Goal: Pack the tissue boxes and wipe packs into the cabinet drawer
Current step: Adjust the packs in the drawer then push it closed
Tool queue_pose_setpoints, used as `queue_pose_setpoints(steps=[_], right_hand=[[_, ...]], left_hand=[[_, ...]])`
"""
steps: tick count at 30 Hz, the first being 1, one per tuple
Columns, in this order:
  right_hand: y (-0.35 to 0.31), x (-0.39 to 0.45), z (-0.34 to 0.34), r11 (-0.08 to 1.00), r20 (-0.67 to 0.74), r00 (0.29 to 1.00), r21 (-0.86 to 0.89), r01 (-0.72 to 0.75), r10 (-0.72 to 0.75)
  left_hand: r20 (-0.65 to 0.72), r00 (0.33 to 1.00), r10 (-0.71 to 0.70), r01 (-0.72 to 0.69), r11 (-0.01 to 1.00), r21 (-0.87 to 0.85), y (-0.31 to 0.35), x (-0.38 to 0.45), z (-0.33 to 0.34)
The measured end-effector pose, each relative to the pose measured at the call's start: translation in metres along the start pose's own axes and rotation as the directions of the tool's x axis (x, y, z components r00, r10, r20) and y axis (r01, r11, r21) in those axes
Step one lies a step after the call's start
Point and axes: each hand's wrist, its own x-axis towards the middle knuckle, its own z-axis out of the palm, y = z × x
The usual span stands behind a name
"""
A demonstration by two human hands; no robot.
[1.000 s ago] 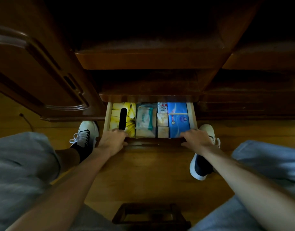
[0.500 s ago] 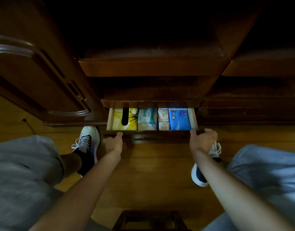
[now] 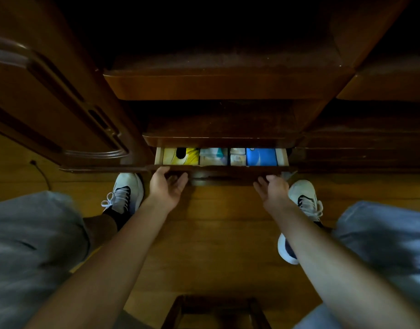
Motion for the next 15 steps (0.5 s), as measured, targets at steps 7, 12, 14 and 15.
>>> queue_pose_setpoints(steps=[7, 12, 14, 15], right_hand=[[-0.032, 0.034, 0.034, 0.998, 0.041, 0.997, -0.018, -0.062, 0.062], [-0.032, 0.039, 0.047, 0.999, 0.167, 0.986, -0.046, -0.002, 0.010], [-0.030, 0.038, 0.046, 0.996, 0.193, 0.981, -0.085, 0.007, 0.010], [-0.031, 0.038, 0.043, 0.995, 0.197, 0.980, -0.104, 0.010, 0.011]], left_hand=[[0.154, 0.987, 0.039, -0.043, 0.999, 0.017, 0.023, 0.035, 0.027], [0.145, 0.989, 0.015, -0.013, 1.000, -0.014, 0.027, 0.043, 0.050], [0.127, 0.992, 0.014, -0.015, 1.000, 0.004, 0.026, 0.041, 0.052], [0.119, 0.993, 0.020, -0.024, 0.999, 0.034, 0.027, 0.039, 0.053]])
